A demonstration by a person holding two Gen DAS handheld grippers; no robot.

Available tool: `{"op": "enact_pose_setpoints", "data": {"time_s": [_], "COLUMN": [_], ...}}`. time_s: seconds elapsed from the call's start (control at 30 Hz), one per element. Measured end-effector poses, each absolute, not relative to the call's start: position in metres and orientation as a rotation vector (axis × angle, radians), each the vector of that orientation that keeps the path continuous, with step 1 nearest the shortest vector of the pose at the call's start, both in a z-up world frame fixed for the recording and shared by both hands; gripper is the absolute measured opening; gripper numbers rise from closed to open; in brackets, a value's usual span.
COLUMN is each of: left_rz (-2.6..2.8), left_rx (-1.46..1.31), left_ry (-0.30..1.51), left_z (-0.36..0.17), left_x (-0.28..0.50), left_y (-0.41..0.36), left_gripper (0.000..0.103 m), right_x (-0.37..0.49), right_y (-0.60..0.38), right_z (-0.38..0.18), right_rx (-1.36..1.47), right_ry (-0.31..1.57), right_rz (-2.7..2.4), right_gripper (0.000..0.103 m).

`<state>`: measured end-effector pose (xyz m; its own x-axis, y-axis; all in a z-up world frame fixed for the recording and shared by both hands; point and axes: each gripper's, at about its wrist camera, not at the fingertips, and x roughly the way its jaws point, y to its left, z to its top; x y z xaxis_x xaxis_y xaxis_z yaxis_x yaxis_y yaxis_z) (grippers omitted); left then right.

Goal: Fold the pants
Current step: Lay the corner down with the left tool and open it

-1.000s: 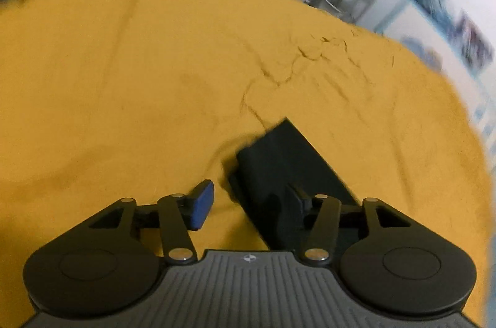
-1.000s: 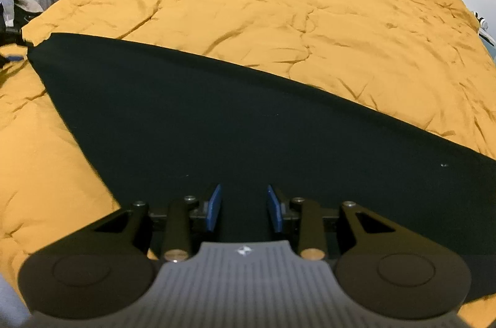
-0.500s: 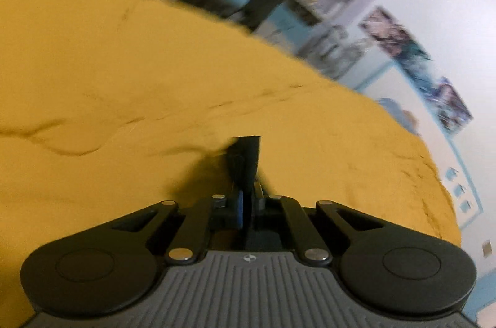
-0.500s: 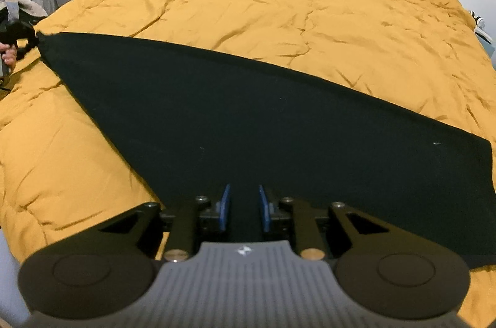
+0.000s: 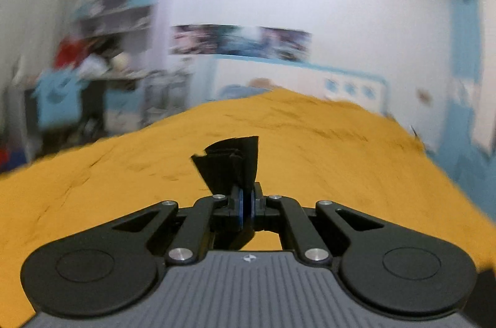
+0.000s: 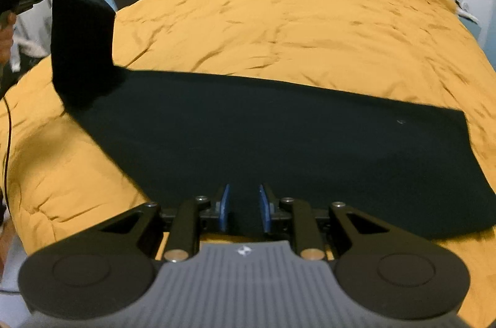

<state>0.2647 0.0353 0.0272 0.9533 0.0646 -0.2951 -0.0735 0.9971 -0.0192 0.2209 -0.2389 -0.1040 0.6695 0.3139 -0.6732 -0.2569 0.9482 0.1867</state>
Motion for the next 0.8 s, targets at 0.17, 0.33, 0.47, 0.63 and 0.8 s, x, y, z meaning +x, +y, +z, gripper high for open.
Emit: {"op": "enact_pose_setpoints", "data": {"time_s": [0.17,0.33,0.47,0.63,0.8], "left_rz": [-0.072,-0.195,-0.263,-0.325,-0.444], "left_rx": [0.216,0.447,0.508,0.326,0.146], "left_ry": [0.365,0.492,0.627,0.748,0.817], "left_z": [-0.024,-0.102,-0.134,-0.130,-0.120], "left_x": [0.260,0.229,0.219,0.215,0.223], "left_y": [-0.071,-0.131,-0.140,-0.125,-0.107], "left_gripper": [0.004,0.004,0.006,0.014,0.020], "right_x": [0.210,0.201,0.201,0.205,0.209], "right_y": [-0.265,-0.276,-0.273,-0.267,-0.260], "right_z": [-0.108,-0.116,-0.123,-0.125,-0.123], "right_rx": [0.129,0.177,0.190,0.208,0.207], "right_ry": [0.775,0.795,0.808,0.805,0.802], "right_rz": [0.301,0.313,0.340,0.368,0.385], "right_gripper": [0.016,0.017,0.017,0.017,0.017]}}
